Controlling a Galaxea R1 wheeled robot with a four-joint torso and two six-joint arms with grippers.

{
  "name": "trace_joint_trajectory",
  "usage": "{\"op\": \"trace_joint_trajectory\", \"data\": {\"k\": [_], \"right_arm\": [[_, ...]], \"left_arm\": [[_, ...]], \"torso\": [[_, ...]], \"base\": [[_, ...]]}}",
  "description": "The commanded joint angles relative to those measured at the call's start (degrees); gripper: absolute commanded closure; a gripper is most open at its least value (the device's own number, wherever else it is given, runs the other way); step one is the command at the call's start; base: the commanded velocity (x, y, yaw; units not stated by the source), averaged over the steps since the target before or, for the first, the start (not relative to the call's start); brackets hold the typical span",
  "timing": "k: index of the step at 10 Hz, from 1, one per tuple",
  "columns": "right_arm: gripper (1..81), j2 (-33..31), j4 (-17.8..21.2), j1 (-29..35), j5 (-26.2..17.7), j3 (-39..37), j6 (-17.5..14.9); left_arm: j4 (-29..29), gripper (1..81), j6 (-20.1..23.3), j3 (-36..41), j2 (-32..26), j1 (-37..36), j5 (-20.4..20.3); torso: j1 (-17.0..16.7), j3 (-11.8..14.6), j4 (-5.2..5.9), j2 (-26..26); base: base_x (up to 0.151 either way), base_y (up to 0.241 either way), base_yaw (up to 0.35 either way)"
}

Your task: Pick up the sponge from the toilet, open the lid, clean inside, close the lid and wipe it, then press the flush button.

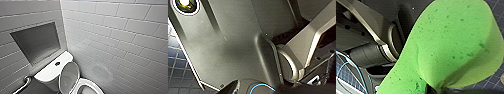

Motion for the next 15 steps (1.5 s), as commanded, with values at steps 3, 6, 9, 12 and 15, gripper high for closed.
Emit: {"op": "trace_joint_trajectory", "data": {"k": [3, 6, 9, 12, 15], "right_arm": [[81.1, -12.7, 1.9, 1.9, 6.4, 16.6, -1.6], [81.1, -24.6, 2.6, 7.2, 4.3, 34.5, 0.0], [81.1, -33.2, 2.6, 12.8, 2.8, 43.3, 7.5], [81.1, -39.8, 2.5, 16.9, 2.8, 49.5, 12.5], [81.1, -43.3, 2.6, 20.3, 2.8, 53.4, 12.7]], "left_arm": [[-1.1, 1.0, 0.3, 4.4, -2.9, 1.2, 1.9], [-2.3, 1.0, 0.5, 7.7, -4.4, 1.3, 1.9], [-2.3, 1.0, 0.6, 7.6, -3.9, 1.6, 2.1], [-2.2, 1.0, 0.6, 7.5, -3.2, 1.7, 2.1], [-1.9, 1.0, 0.6, 7.4, -2.4, 1.7, 2.1]], "torso": [[0.0, 0.0, 0.00, 0.0], [0.0, 0.0, 0.00, 0.0], [0.0, 0.0, 0.00, 0.0], [0.0, 0.0, 0.00, 0.0], [0.0, 2.2, 6.01, 0.0]], "base": [[0.000, 0.000, 0.000], [0.000, 0.000, 0.000], [0.000, 0.000, 0.000], [0.000, 0.000, 0.000], [0.000, 0.000, 0.000]]}}
